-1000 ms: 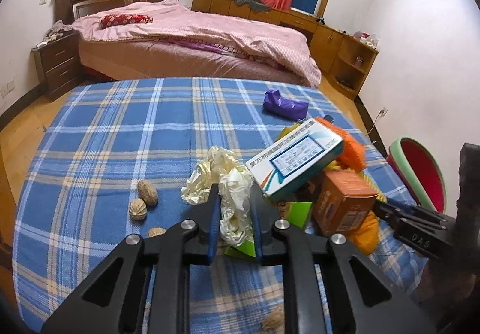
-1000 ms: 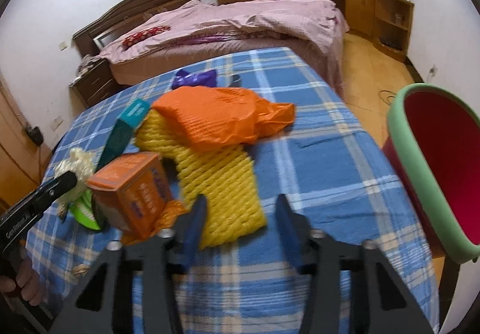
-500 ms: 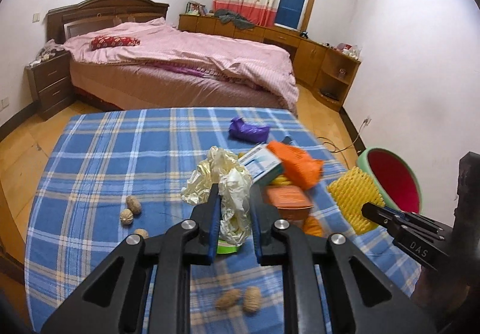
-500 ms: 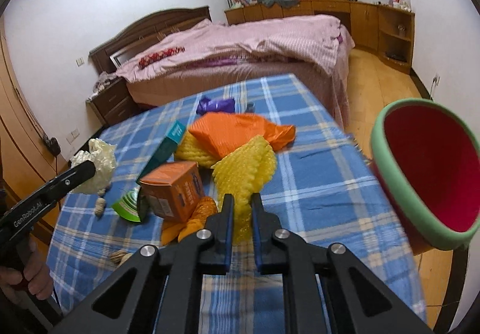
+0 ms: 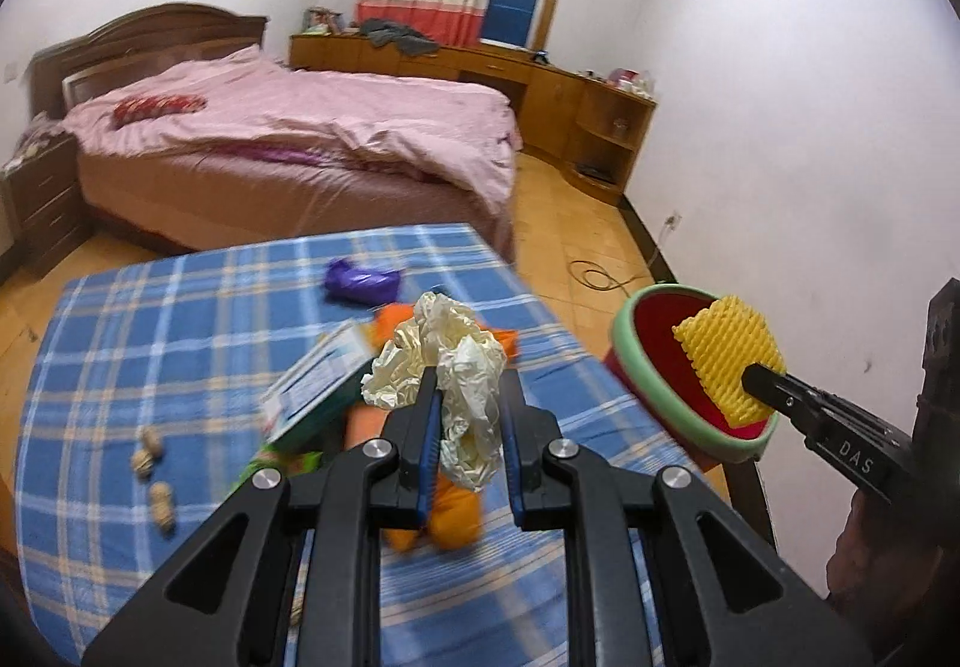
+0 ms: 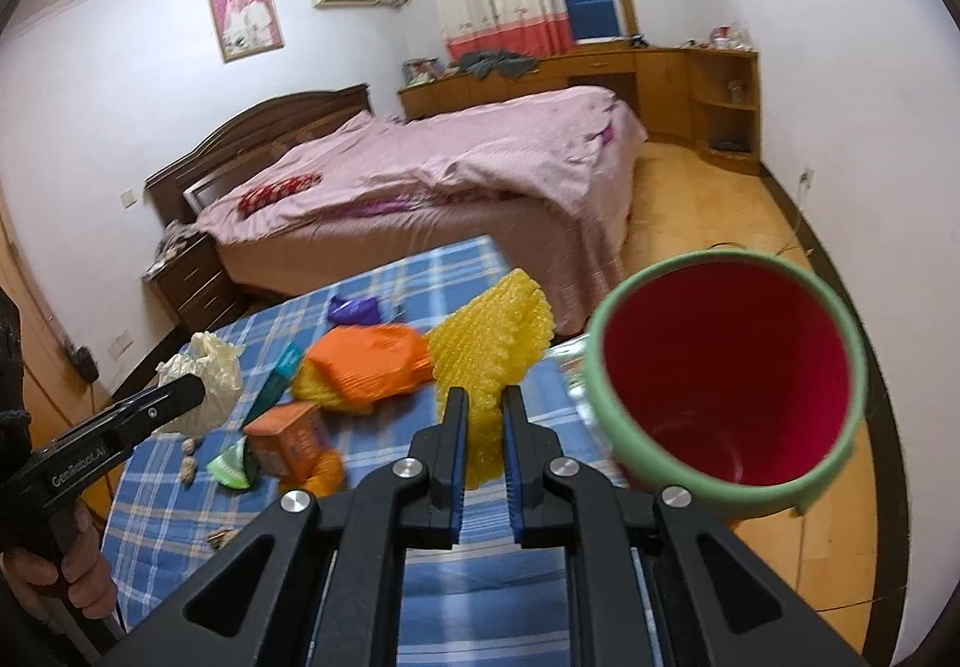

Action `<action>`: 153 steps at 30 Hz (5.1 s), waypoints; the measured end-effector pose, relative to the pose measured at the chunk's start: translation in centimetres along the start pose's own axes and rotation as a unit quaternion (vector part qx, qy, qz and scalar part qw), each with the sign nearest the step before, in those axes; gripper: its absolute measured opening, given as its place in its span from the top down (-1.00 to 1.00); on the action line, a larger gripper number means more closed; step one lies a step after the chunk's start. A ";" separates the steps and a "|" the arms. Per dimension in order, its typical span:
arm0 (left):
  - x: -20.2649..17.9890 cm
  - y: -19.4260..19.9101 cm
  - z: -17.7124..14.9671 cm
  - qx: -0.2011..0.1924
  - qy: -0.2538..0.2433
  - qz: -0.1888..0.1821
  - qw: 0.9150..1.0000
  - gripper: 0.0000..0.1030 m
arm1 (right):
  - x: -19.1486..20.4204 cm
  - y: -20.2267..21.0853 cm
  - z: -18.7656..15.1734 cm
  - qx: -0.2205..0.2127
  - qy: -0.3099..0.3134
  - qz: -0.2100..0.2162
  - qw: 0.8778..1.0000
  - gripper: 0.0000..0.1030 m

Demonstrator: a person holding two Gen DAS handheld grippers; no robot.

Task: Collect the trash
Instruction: 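Carry both items over the red bucket and open both tools to drop them, then grasp the orange cardboard box with the left tool, then grasp the orange cloth with the right tool while the left tool holds the box, then move both tools over the red bucket and release the box and cloth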

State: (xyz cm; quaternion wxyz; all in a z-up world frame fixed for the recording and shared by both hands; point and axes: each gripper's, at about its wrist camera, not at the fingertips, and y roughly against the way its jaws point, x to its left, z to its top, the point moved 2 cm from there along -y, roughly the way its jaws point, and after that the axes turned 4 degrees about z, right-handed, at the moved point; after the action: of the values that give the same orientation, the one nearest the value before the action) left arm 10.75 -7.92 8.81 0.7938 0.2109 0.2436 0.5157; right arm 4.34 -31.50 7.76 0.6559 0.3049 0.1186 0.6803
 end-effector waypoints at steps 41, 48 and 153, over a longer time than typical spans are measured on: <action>-20.1 -16.1 -0.8 0.109 -0.126 -0.105 0.980 0.15 | -19.7 -3.1 -1.3 0.015 -0.125 -0.086 0.988 0.26; -19.2 -15.2 -0.6 0.108 -0.114 -0.094 0.983 -0.11 | -19.2 -2.3 -1.3 0.010 -0.123 -0.082 0.989 0.04; 10.5 -0.3 -5.5 0.052 0.096 0.168 0.980 0.10 | 11.3 -11.0 -7.4 0.149 0.100 0.100 0.979 0.60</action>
State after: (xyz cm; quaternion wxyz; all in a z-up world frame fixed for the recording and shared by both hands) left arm 11.31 2.08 2.45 0.6566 0.2389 0.3063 0.6465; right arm 9.68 -17.58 -1.31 0.5170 0.3396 0.2525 0.7440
